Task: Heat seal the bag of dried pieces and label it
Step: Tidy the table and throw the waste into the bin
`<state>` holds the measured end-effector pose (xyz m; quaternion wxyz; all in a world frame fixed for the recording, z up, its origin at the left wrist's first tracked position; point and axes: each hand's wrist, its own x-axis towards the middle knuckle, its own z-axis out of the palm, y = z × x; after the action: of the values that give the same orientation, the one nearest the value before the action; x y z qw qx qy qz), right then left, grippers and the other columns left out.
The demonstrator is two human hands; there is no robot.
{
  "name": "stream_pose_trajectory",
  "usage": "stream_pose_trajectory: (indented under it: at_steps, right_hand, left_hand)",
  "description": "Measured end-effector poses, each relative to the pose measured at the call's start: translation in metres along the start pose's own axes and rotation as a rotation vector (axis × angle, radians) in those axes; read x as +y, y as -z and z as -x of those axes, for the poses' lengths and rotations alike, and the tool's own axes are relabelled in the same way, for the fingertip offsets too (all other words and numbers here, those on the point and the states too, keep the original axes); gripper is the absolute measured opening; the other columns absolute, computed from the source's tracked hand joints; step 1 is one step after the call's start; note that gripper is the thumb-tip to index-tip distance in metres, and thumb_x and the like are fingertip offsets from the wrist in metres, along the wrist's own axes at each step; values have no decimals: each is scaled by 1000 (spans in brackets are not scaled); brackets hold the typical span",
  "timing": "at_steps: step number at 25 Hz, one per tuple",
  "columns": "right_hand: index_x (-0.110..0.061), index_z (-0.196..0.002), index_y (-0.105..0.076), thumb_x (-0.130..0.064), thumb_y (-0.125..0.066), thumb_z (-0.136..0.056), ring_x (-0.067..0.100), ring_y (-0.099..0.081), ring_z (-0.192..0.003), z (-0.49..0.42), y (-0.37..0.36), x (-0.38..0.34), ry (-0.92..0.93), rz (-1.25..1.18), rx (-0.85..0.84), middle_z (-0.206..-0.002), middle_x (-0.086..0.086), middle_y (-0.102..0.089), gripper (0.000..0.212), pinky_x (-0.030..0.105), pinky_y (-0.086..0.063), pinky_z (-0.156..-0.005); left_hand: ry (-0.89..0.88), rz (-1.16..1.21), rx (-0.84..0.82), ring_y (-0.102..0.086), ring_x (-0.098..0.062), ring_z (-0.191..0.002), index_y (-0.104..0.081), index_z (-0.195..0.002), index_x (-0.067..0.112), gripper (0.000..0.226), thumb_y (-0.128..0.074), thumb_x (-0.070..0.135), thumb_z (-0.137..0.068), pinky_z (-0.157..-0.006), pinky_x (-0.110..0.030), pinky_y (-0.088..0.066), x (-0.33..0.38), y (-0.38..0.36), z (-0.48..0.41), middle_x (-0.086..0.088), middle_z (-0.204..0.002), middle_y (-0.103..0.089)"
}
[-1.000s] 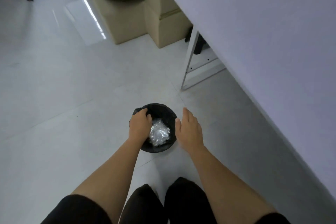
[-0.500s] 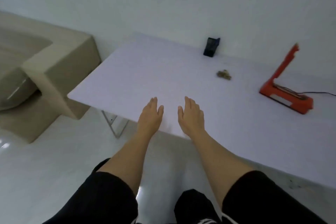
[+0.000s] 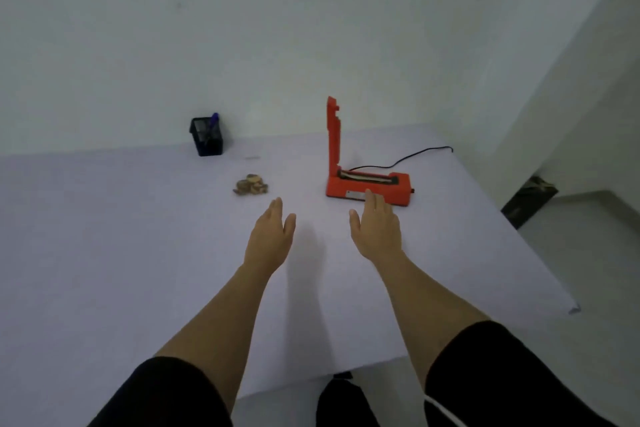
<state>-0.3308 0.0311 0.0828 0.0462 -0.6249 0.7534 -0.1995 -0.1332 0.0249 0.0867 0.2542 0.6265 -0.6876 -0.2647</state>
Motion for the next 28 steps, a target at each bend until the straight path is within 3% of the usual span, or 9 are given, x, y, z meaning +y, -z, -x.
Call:
stream_pose_trajectory:
  at_steps: [5, 10, 13, 17, 19, 22, 25, 28]
  right_hand:
    - [-4, -137, -32, -32, -49, -90, 33, -45, -119, -110, -13, 99, -61, 16, -54, -135, 17, -45, 57, 44, -40, -97]
    - [-5, -132, -35, -31, -64, -80, 31, -48, -113, -161, -26, 166, -87, 87, -227, -125, 14, -49, 65, 41, -41, -92]
    - [-8, -126, -41, -36, -68, -75, 29, -50, -109, -171, -40, 192, -124, 121, -346, -120, 12, -53, 64, 40, -42, -88]
    - [-8, -121, -47, -39, -65, -81, 30, -51, -108, -183, -48, 207, -112, 86, -338, -118, 12, -56, 54, 40, -41, -87]
    - [-6, -120, -50, -37, -69, -78, 33, -53, -106, -197, -51, 215, -86, 34, -299, -117, 15, -58, 55, 42, -43, -85]
    - [-6, -122, -50, -30, -72, -77, 36, -53, -106, -228, -58, 222, -98, -72, -303, -121, 18, -54, 56, 43, -46, -83]
    - [-9, -128, -45, -25, -69, -80, 33, -55, -105, -266, -66, 217, -136, -200, -295, -124, 16, -48, 56, 42, -49, -84]
    - [-3, -133, -40, -18, -68, -82, 33, -54, -111, -306, -79, 211, -159, -287, -273, -129, 18, -45, 60, 41, -45, -91]
  left_hand:
    - [135, 38, -33, -29, -29, -138, -22, -143, 1, 53, -36, 27, -99, -112, -36, -22, 43, -68, -113, -18, -150, -30]
    - [236, 47, -84, -37, -35, -132, -25, -143, 2, 55, -45, 7, -92, -109, -38, -28, 54, -98, -174, -21, -144, -39]
    - [215, 123, -131, -50, -35, -117, -30, -141, 14, 57, -49, 5, -88, -94, -36, -39, 67, -113, -184, -17, -126, -53]
    - [224, 241, -120, -52, -15, -81, -37, -133, 24, 56, -45, -3, -84, -80, -30, -39, 73, -130, -186, 5, -94, -50]
    - [184, 243, -158, -53, -15, -84, -42, -130, 28, 58, -42, -6, -82, -83, -29, -42, 68, -139, -199, 2, -96, -53]
    - [196, 228, -89, -50, -12, -60, -55, -119, 27, 37, -44, 5, -91, -63, -23, -42, 67, -151, -229, 0, -74, -57]
    - [215, 243, -6, -54, -21, -67, -54, -118, 23, 24, -42, 23, -97, -64, -26, -42, 73, -157, -261, -4, -87, -61]
    - [253, 274, 49, -59, -22, -78, -47, -118, 19, 23, -43, 26, -97, -71, -29, -44, 70, -162, -300, -1, -101, -60]
